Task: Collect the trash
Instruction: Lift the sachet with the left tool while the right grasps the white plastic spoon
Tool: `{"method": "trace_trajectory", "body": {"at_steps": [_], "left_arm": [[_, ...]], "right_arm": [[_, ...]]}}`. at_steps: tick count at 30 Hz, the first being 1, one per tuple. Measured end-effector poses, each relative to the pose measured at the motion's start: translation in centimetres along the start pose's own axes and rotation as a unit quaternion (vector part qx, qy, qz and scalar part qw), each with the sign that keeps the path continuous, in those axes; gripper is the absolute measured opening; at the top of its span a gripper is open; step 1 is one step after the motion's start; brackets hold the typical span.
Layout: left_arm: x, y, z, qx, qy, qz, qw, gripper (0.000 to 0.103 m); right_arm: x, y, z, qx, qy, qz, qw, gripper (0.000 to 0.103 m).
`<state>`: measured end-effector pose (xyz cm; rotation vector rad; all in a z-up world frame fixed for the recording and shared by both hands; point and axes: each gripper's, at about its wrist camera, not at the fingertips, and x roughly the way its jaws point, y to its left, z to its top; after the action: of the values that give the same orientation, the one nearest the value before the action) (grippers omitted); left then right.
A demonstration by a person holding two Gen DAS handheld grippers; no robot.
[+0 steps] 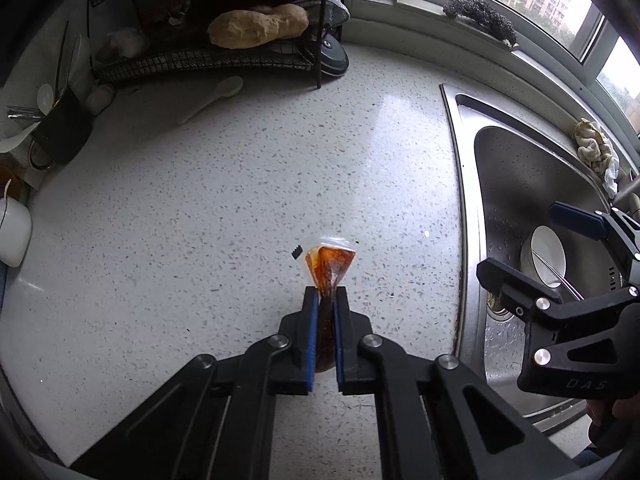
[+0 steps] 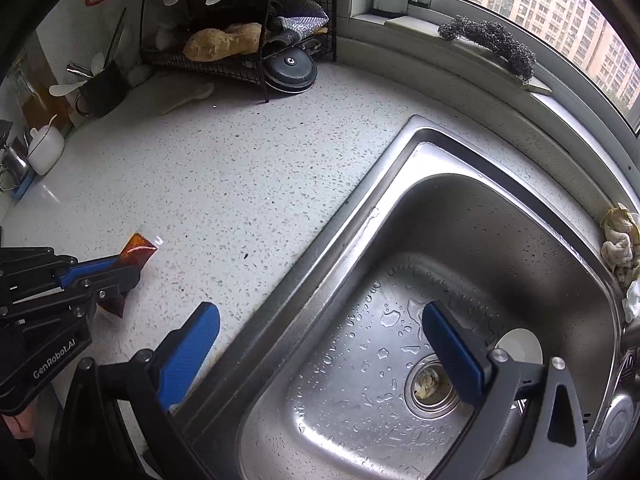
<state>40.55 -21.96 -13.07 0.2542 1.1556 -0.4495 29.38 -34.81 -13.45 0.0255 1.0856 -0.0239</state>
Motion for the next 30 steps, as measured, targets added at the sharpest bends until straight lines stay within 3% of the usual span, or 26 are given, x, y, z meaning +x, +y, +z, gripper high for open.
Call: {"method": "trace_trajectory", "body": {"at_steps": [11, 16, 24, 30], "left_arm": [[-3.5, 11.4, 3.1, -0.021, -0.034, 0.029, 0.9988, 0.006], [-4.3, 16.3, 4.9, -0.042, -0.047, 0.026, 0.9977, 0.006], [-2.4, 21.4, 7.9, -0.038, -0.045, 0.030, 0.9978, 0.006], [1.0, 23.2, 9.9, -0.021, -0.035, 0.027, 0.9988, 0.006]], "right_arm": [[0.2, 7.7, 7.6, -0.002, -0.042, 0.032, 0.999, 0.101], [0.9, 11.3, 11.1, -0.001, -0.062, 0.049, 0.997, 0.101], [3.8, 15.0, 16.1, 0.003, -0.059, 0.060, 0.996, 0.101], [6.7, 15.9, 17.5, 0.018, -0.045, 0.053, 0.997, 0.101]]}}
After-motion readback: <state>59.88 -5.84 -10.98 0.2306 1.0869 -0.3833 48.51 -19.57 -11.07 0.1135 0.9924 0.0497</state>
